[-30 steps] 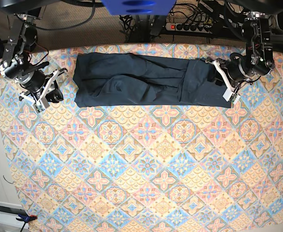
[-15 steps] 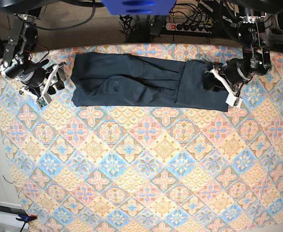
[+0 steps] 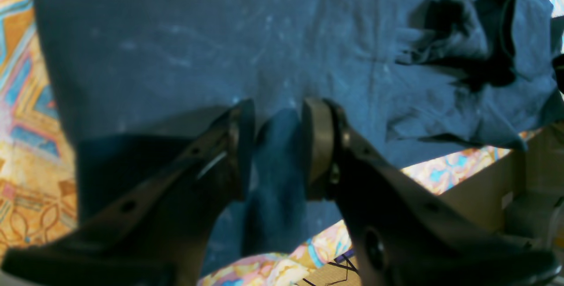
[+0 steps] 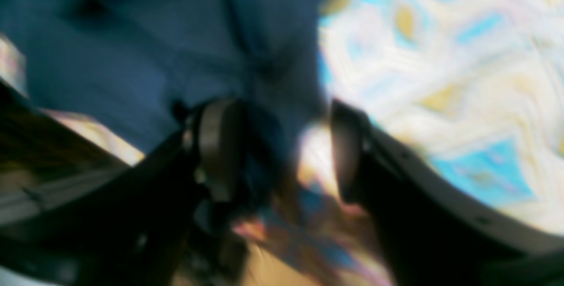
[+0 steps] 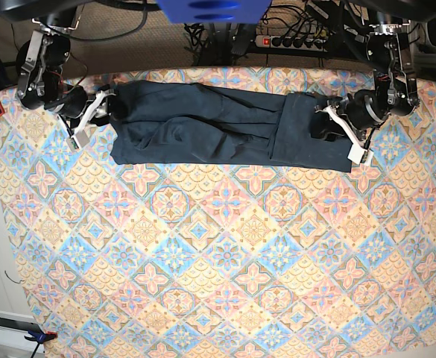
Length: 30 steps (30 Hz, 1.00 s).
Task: Layout the t-shirt on the table in an organized manner, then fold the t-shirt properly
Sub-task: 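Grasp the opposite t-shirt end with the right gripper and fold it inward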
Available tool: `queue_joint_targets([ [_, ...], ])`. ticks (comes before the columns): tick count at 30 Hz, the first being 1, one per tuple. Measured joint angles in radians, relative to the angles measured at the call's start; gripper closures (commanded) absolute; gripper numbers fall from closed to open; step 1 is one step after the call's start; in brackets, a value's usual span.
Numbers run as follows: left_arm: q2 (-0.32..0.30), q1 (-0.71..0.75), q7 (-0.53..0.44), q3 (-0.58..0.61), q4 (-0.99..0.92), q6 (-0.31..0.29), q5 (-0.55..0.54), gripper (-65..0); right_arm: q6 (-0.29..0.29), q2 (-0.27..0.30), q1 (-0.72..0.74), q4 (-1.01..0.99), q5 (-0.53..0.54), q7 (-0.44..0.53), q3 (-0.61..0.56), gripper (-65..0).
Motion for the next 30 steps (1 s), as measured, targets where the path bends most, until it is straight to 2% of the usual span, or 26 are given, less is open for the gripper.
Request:
queue_joint_targets([
  [2, 0.0, 0.0, 0.0, 0.0, 0.0, 0.0, 0.001, -16.6, 0.0, 0.001, 0.001, -0.036, 0.067, 0.003, 0.006, -43.0],
  [4, 0.0, 0.0, 0.0, 0.0, 0.0, 0.0, 0.001, -16.6, 0.001, 0.001, 0.01, -0.061, 0.113, 0.001, 0.01, -44.9],
  [7, 0.0, 0.0, 0.0, 0.0, 0.0, 0.0, 0.0, -16.6, -0.006, -0.004, 0.077, -0.071, 0.11, -0.019, 0.007, -44.5],
  [10, 0.0, 0.0, 0.0, 0.0, 0.0, 0.0, 0.001, -16.6, -0.001, -0.001, 0.103, -0.066, 0.143, 0.012, 0.007, -44.5],
  [15, 0.0, 0.0, 0.0, 0.0, 0.0, 0.0, -0.003, -16.6, -0.001, -0.004, 0.083, -0.073, 0.111, -0.03, 0.007, -44.5],
  [18, 0.0, 0.0, 0.0, 0.0, 0.0, 0.0, 0.001, -16.6, -0.001, -0.003, 0.093, -0.072, 0.125, -0.007, 0.003, -44.5],
  [26, 0.0, 0.0, 0.0, 0.0, 0.0, 0.0, 0.0, -16.6, -0.001, -0.004, 0.052, -0.07, 0.118, -0.019, -0.001, -44.5],
  [30, 0.0, -0.003, 0.0, 0.0, 0.0, 0.0, 0.0, -16.6, 0.0, -0.001, 0.044, -0.101, 0.151, 0.016, -0.063, -44.5],
])
